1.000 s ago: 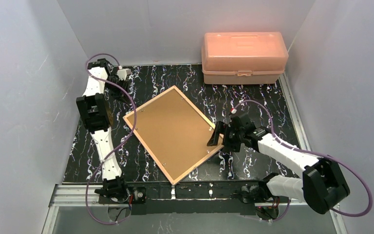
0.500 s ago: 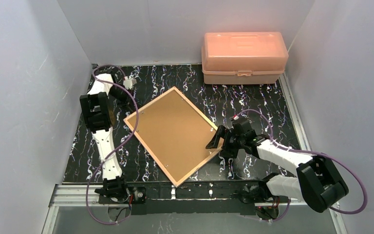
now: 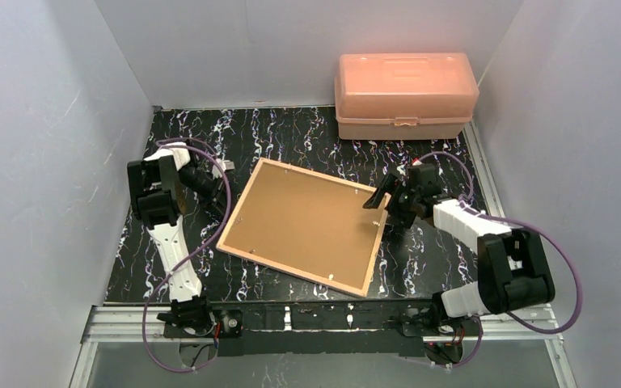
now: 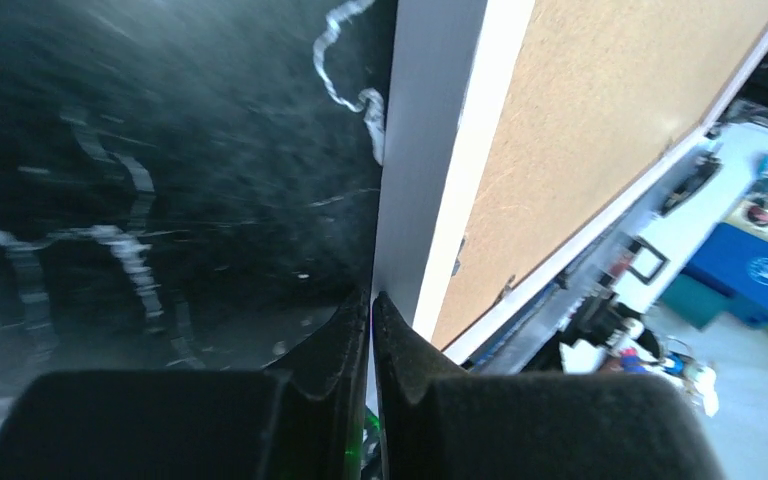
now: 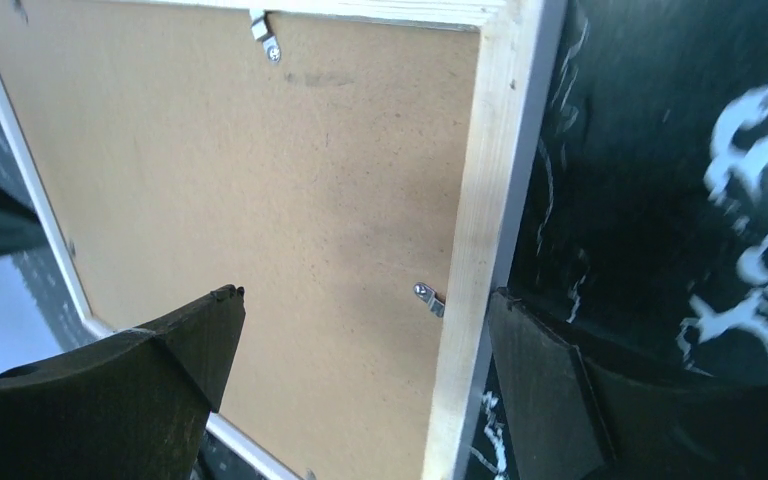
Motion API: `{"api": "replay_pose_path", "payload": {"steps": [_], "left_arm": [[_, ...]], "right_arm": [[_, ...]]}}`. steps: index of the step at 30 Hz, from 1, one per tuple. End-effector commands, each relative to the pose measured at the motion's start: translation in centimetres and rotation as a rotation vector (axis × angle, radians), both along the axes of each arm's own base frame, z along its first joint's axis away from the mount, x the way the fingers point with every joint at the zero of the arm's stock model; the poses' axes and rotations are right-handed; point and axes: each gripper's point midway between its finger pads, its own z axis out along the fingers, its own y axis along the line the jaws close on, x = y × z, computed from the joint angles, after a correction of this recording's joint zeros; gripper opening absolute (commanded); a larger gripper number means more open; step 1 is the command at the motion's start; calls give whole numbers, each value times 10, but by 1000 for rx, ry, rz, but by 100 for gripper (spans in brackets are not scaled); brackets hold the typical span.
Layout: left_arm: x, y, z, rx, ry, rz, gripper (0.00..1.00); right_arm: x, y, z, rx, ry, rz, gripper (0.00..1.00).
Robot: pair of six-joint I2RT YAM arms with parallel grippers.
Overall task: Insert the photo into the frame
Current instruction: Adjust the photo frame at the center of the board.
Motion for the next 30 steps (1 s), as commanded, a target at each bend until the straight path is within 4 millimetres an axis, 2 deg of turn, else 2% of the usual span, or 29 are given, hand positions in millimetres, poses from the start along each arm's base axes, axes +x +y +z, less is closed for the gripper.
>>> {"api": "replay_pose_path", "payload": {"steps": [1, 6, 9, 11, 13, 15, 17, 20, 24, 29, 30], "left_arm": [[-30, -43, 36, -169, 59, 17, 6], [-54, -60, 28, -147, 65, -3, 6], [-60, -58, 24, -120, 58, 10, 5], [-61, -56, 27, -109, 42, 18, 5], [-62, -55, 34, -115, 30, 35, 6], [-63, -53, 41, -124, 19, 53, 10], [-65, -50, 45, -118, 13, 67, 12], [-73, -48, 46, -104, 10, 70, 16], [-72, -49, 42, -102, 32, 73, 18], [-66, -42, 26, -65, 52, 56, 18], [-64, -41, 24, -65, 54, 52, 18]], "right_arm": [[41, 6, 25, -7, -126, 45, 99], [69, 8, 20, 30, -110, 25, 99], [77, 2, 25, -1, -106, -5, 99], [80, -14, 36, -89, -139, -43, 99], [79, -28, 60, -145, -194, -94, 99], [72, -28, 84, -126, -262, -134, 97], [59, -7, 100, -63, -305, -124, 95], [28, 54, 108, -6, -332, -19, 95], [-17, 147, 98, 102, -338, 121, 95], [-51, 227, 80, 201, -334, 231, 95], [-54, 242, 81, 230, -338, 251, 95]]}}
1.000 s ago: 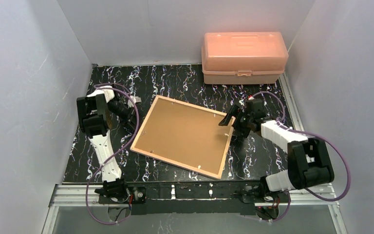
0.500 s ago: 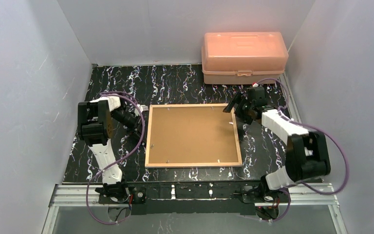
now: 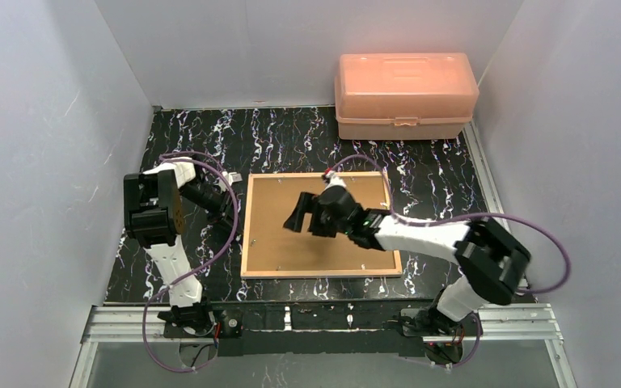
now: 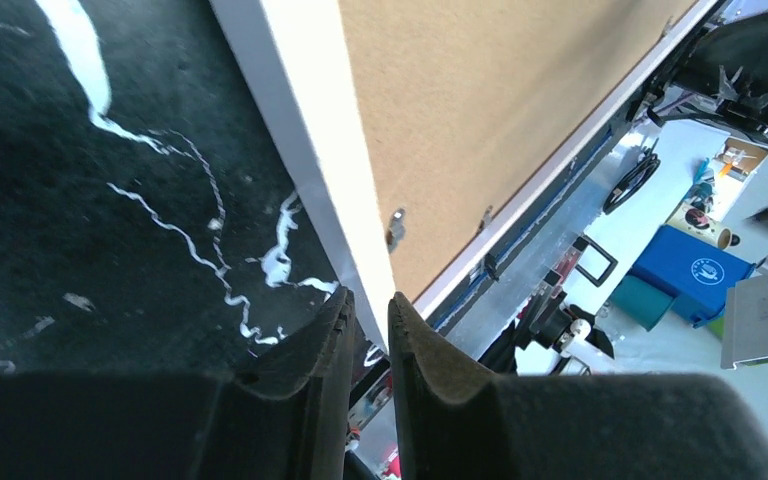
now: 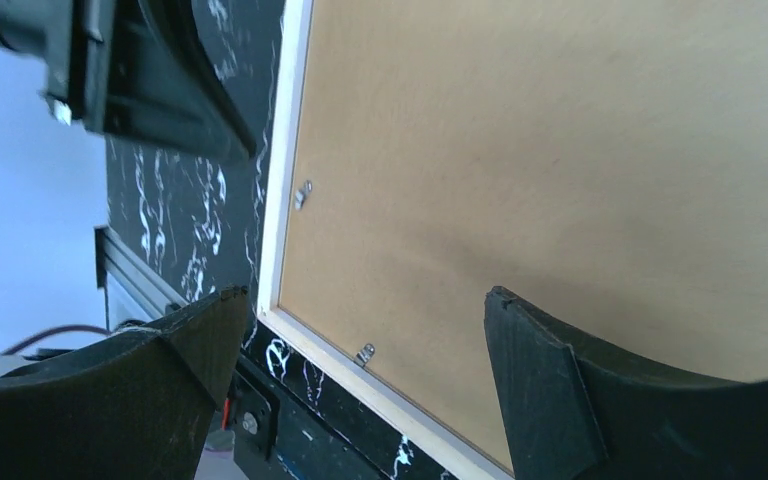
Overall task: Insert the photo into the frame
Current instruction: Adjust the photo frame at the center of the board.
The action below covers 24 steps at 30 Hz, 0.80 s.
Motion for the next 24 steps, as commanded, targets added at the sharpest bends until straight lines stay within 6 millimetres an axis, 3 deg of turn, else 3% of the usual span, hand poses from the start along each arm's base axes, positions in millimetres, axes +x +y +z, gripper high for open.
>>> {"api": "replay_pose_path", "payload": {"steps": [1, 4, 9, 16, 19, 24], "left_arm": [[8, 3, -8, 10, 7, -15, 18], [13, 4, -9, 7, -1, -27, 18], [17, 4, -11, -7, -19, -45, 19], [16, 0, -12, -21, -50, -77, 25], [15, -2, -17, -15, -41, -84, 32], [15, -7, -22, -7, -42, -105, 32]], "right_arm": [[1, 58, 10, 159, -31, -4, 95], [-7, 89, 1, 200, 9, 36, 95], [-17, 121, -11, 261, 60, 54, 94], [-28, 139, -27, 322, 149, 27, 93], [-30, 146, -26, 345, 155, 20, 92], [-39, 157, -33, 318, 162, 50, 92]]}}
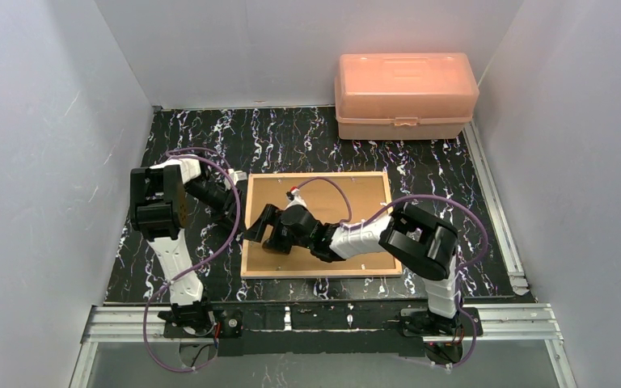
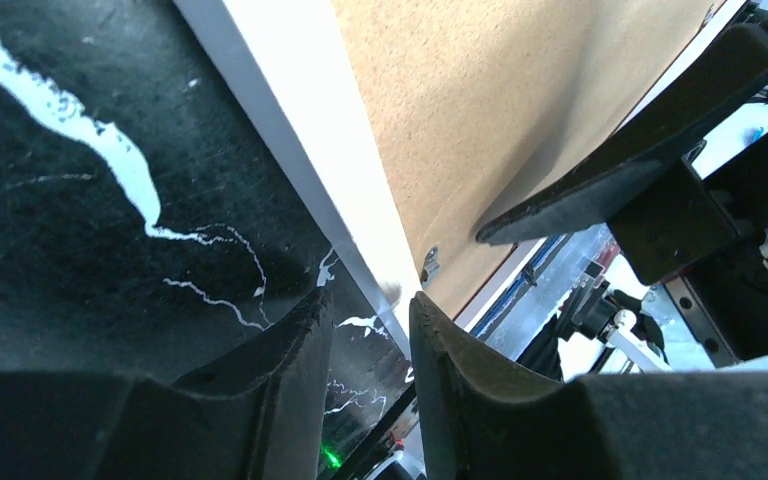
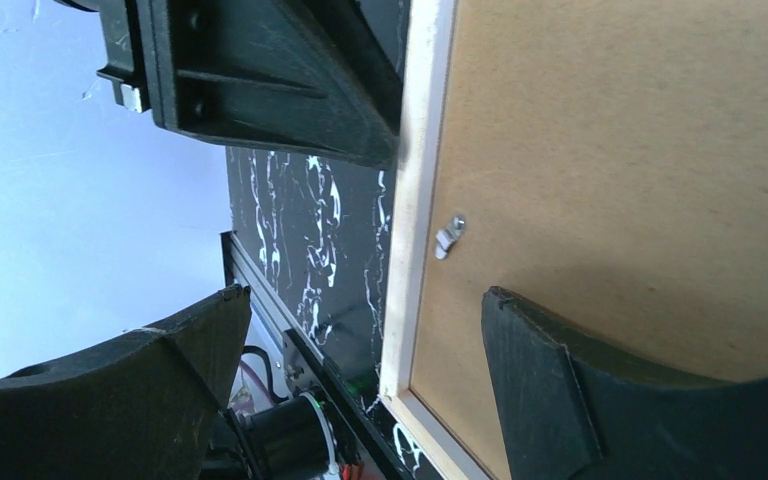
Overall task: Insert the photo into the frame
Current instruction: Adjust the photo frame at the center of the board, then install the photo frame at the center of the board.
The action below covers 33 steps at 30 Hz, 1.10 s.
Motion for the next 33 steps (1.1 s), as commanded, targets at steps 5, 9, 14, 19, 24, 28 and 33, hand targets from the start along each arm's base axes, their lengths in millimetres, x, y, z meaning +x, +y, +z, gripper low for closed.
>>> {"api": "replay_pose_path", "payload": {"steps": [5, 9, 14, 19, 24, 28, 33], "left_arm": [[-1, -4, -7, 10, 6, -31, 21], [-2, -5, -9, 8, 15, -31, 16], [-2, -5, -11, 5, 21, -31, 12], [-3, -5, -11, 3, 23, -32, 10], [-3, -6, -10, -4, 24, -27, 9], [-3, -7, -9, -10, 21, -28, 8], [-4, -8, -9, -11, 24, -33, 7]], "right_arm": [[-2, 26, 15, 56, -15, 6, 91], [-4, 29, 11, 50, -10, 11, 91], [-4, 31, 7, 38, -13, 16, 91], [0, 30, 5, 22, -34, 7, 91], [1, 33, 3, 20, -38, 12, 90], [3, 35, 2, 19, -43, 12, 90], [6, 35, 1, 15, -48, 13, 90]]}}
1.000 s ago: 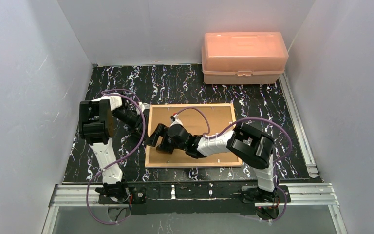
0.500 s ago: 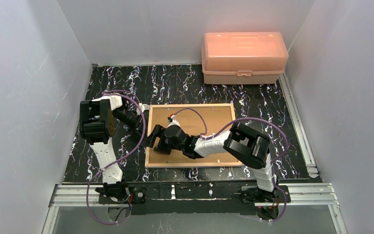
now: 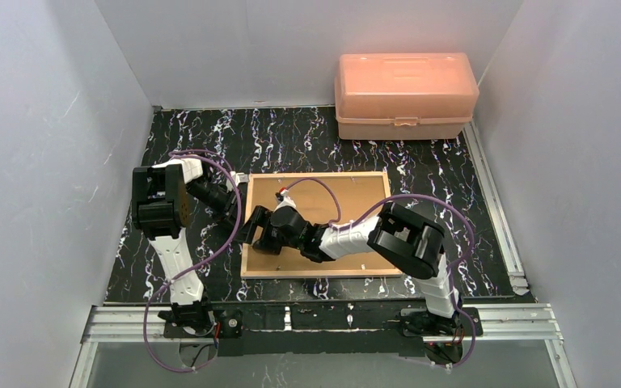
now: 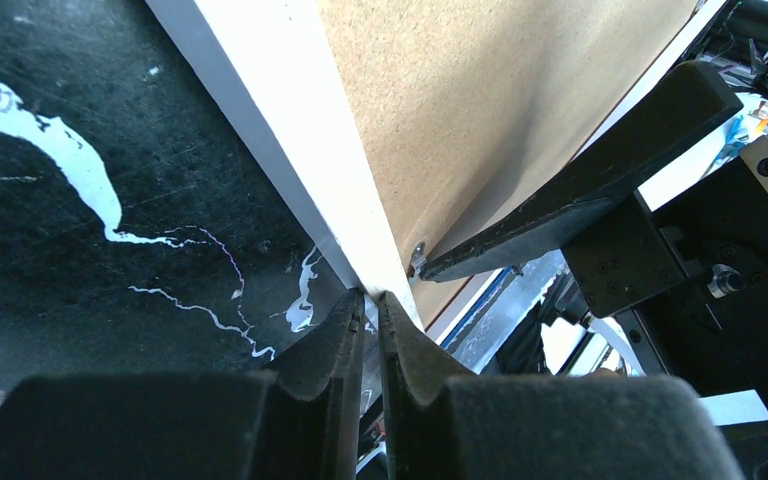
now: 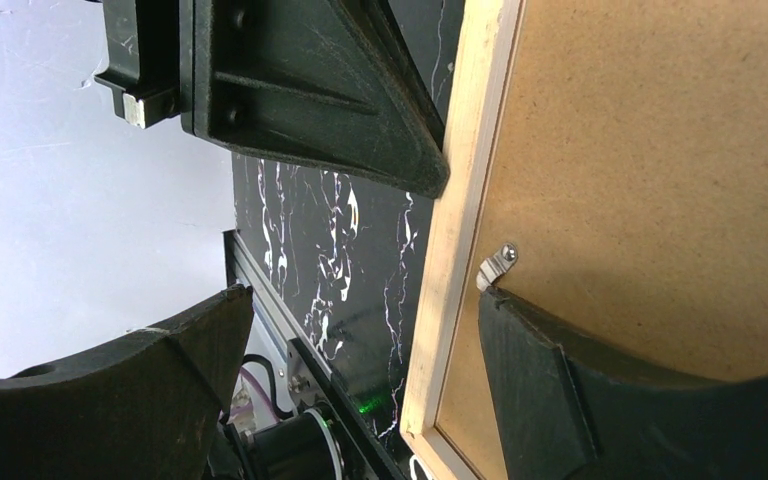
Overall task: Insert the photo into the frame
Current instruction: Install the photo frame at the center of the board.
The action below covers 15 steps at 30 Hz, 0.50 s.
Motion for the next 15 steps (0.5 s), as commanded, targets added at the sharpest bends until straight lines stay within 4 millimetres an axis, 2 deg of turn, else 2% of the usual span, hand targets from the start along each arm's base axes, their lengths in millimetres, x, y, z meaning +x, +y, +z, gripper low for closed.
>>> {"api": "replay_pose_path", "payload": {"steps": [1, 15], "left_arm": [[0, -2, -8, -8, -10, -24, 7], [1, -3, -6, -18, -10, -26, 6]], "right_arm": [[11, 6, 2, 0, -38, -12, 90], [20, 6, -3, -17, -61, -11, 90]]}}
